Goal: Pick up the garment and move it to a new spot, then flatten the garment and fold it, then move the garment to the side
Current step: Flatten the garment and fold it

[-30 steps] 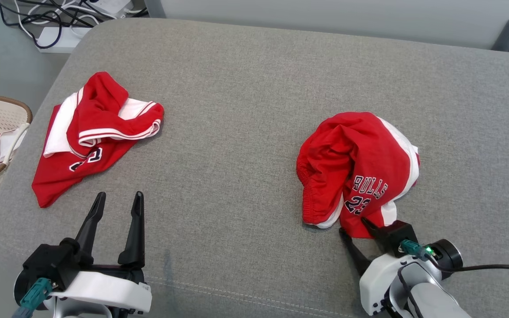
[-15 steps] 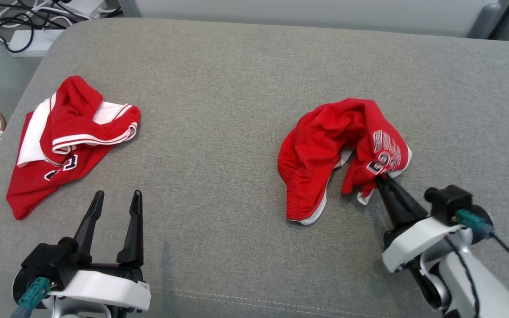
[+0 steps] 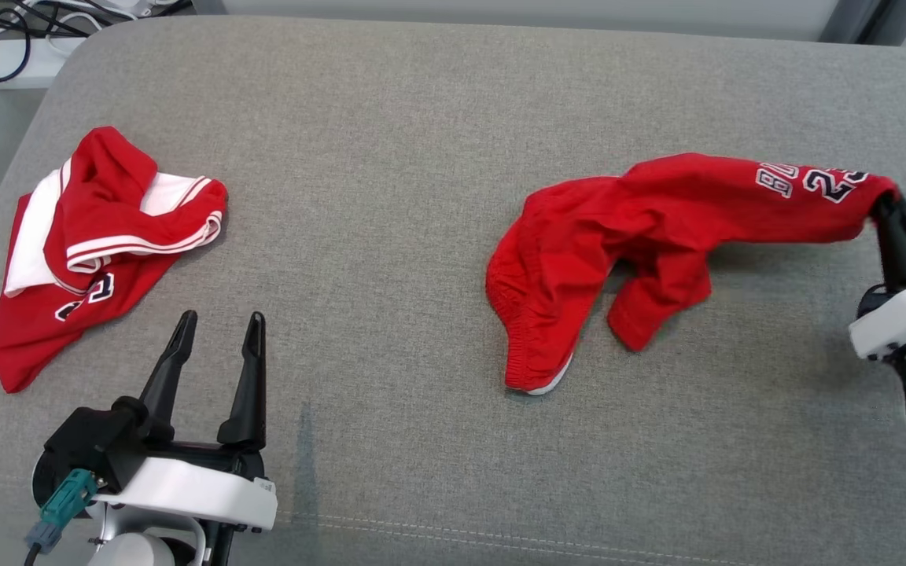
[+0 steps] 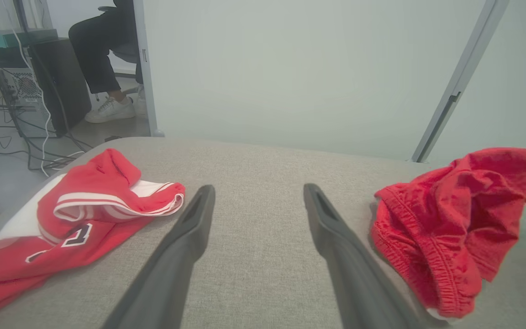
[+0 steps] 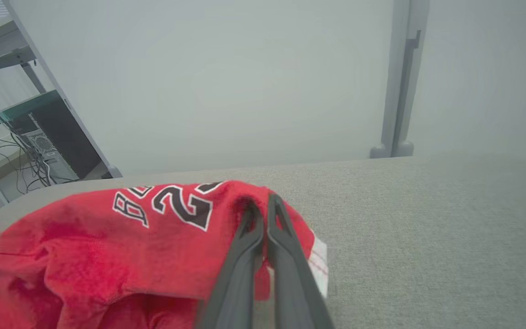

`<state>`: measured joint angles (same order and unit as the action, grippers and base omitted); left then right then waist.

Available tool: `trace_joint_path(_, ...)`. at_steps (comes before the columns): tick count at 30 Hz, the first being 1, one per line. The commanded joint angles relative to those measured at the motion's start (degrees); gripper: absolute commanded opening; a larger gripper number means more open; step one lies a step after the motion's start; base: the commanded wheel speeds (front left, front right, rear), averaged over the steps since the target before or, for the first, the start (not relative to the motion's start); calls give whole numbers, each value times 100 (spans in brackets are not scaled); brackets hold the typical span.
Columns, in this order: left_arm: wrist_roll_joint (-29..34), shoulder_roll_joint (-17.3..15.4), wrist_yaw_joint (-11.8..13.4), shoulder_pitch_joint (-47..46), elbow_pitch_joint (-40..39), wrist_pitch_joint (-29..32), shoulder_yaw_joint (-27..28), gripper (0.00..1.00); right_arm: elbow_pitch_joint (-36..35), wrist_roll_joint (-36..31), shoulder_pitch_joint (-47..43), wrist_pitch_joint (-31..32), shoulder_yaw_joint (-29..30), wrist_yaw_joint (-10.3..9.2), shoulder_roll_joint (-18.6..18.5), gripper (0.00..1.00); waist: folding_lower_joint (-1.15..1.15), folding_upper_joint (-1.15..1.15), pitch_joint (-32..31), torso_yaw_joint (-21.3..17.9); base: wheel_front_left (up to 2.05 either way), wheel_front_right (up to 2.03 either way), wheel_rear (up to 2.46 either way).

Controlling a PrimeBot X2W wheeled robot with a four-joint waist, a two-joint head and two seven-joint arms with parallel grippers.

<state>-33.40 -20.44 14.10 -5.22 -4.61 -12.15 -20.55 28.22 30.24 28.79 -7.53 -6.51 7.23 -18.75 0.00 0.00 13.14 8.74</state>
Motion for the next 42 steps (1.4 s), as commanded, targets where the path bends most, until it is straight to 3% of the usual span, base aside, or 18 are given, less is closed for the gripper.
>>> trace_joint_path(1,25,-88,-32,-294,-86,-60,195,100,61,38,233,12,-66,25,-147,0,0,0,54,43,0,0,0)
trace_joint_path(4,28,-64,-62,-364,-44,-78,174,100,448,114,557,-37,-102,25,-244,2,0,0,141,93,0,0,0)
trace_joint_path(5,31,-60,-67,-380,-25,-83,170,100,578,171,663,-53,-133,25,-246,34,0,0,160,99,0,0,0)
trace_joint_path(6,32,-56,-75,-395,-11,-88,166,100,733,155,759,-63,-174,25,-280,91,0,0,182,107,0,0,0)
trace_joint_path(7,32,-51,-83,-414,2,-93,162,100,866,135,856,-111,-212,25,-301,100,0,0,208,120,0,0,0)
trace_joint_path(14,35,-49,-102,-466,77,-118,163,100,1452,251,1178,-490,-336,25,-246,100,0,0,228,105,0,0,0)
trace_joint_path(20,54,-119,-71,-460,86,-96,178,100,1326,280,918,-712,-460,25,-258,100,0,0,82,-38,0,0,0)
trace_joint_path(25,77,-237,2,-387,25,-54,239,100,392,-245,338,-743,-120,25,-220,100,0,0,-84,-238,0,0,0)
trace_joint_path(32,95,-423,116,-220,-81,35,338,100,-1138,-1211,-896,-745,328,25,331,100,0,0,-362,-502,0,0,0)
trace_joint_path(42,89,-563,208,13,-149,123,367,100,-2292,-1924,-2240,-492,390,25,962,100,0,0,-755,-642,0,0,0)
